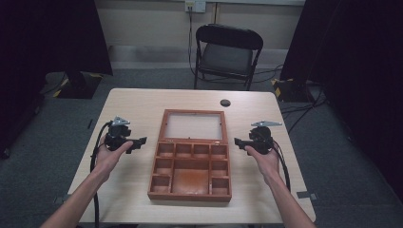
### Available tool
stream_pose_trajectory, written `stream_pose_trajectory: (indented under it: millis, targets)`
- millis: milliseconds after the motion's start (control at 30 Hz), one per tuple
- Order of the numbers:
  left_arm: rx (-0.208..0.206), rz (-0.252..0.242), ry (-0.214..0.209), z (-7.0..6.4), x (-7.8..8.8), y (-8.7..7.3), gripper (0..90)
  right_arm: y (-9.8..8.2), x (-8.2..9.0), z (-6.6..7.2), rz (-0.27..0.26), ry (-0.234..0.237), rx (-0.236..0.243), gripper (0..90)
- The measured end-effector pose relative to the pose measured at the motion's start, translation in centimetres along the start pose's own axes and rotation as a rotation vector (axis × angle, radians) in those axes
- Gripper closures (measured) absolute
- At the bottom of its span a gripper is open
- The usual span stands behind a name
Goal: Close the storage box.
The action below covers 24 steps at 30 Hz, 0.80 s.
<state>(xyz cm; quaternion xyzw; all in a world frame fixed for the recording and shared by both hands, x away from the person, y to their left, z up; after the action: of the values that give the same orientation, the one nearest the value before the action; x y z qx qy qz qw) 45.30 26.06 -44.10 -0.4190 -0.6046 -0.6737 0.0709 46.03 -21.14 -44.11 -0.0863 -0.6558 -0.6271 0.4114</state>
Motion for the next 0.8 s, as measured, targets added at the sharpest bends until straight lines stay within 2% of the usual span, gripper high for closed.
stream_pose_trajectory:
  millis: [33, 100, 167, 300, 367, 400, 533, 567, 600, 633, 700, 733, 800]
  targets:
    - [0.025, -0.016, 0.0, 0.1, -0.3, 0.4, 22.5, 0.3, 0.0, 0.1, -0.009, 0.003, -0.005, 27.3]
    - [0.003, -0.001, -0.015, 0.0, -0.7, 0.9, 22.5, 0.9, -0.1, 0.3, -0.018, 0.01, -0.004, 27.3]
    - [-0.018, -0.017, -0.012, -0.1, -0.9, 1.5, 22.9, 1.6, -0.3, 0.4, -0.015, 0.012, 0.002, 27.3]
    - [0.003, -0.02, -0.038, -0.2, -1.7, 2.7, 24.1, 2.7, -0.9, 0.6, -0.015, 0.041, -0.016, 27.5]
    - [-0.011, -0.003, -0.036, -0.1, -2.0, 3.2, 23.9, 3.2, -1.2, 0.6, -0.015, 0.054, -0.023, 27.5]
    - [0.005, -0.002, -0.041, -0.1, -2.4, 3.5, 23.8, 3.4, -1.4, 0.6, -0.018, 0.06, -0.025, 27.5]
    - [0.022, 0.001, -0.059, 0.2, -3.3, 4.2, 20.9, 4.2, -2.3, 0.6, -0.019, 0.054, -0.024, 27.5]
    - [0.057, -0.011, -0.072, 0.4, -3.9, 4.3, 21.0, 4.3, -3.4, 0.7, -0.011, 0.07, -0.036, 27.4]
    - [0.057, -0.011, -0.072, 0.4, -3.9, 4.3, 20.9, 4.3, -3.4, 0.7, -0.011, 0.07, -0.036, 27.4]
    - [0.076, -0.002, -0.09, 0.3, -4.3, 4.2, 20.9, 4.3, -3.9, 0.8, -0.006, 0.076, -0.041, 27.3]
    - [0.048, 0.054, -0.115, -0.3, -5.1, 3.8, 21.0, 3.8, -5.2, 1.2, 0.034, 0.093, -0.033, 27.2]
    - [0.048, 0.054, -0.115, -0.3, -5.1, 3.8, 21.0, 3.8, -5.2, 1.2, 0.034, 0.093, -0.033, 27.2]
    - [0.016, 0.079, -0.108, -0.9, -5.9, 3.5, 21.2, 3.6, -6.1, 1.4, 0.051, 0.097, -0.034, 26.5]
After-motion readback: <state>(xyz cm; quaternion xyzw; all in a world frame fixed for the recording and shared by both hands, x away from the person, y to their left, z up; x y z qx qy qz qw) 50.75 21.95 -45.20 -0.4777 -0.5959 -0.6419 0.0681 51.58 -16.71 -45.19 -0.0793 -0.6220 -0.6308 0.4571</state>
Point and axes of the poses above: each handheld gripper's, and its own axes: x roughly backward along the jaws, y roughly out of its top, z roughly to its left, the point moved 1 cm from there along -x, roughly forward along the jaws
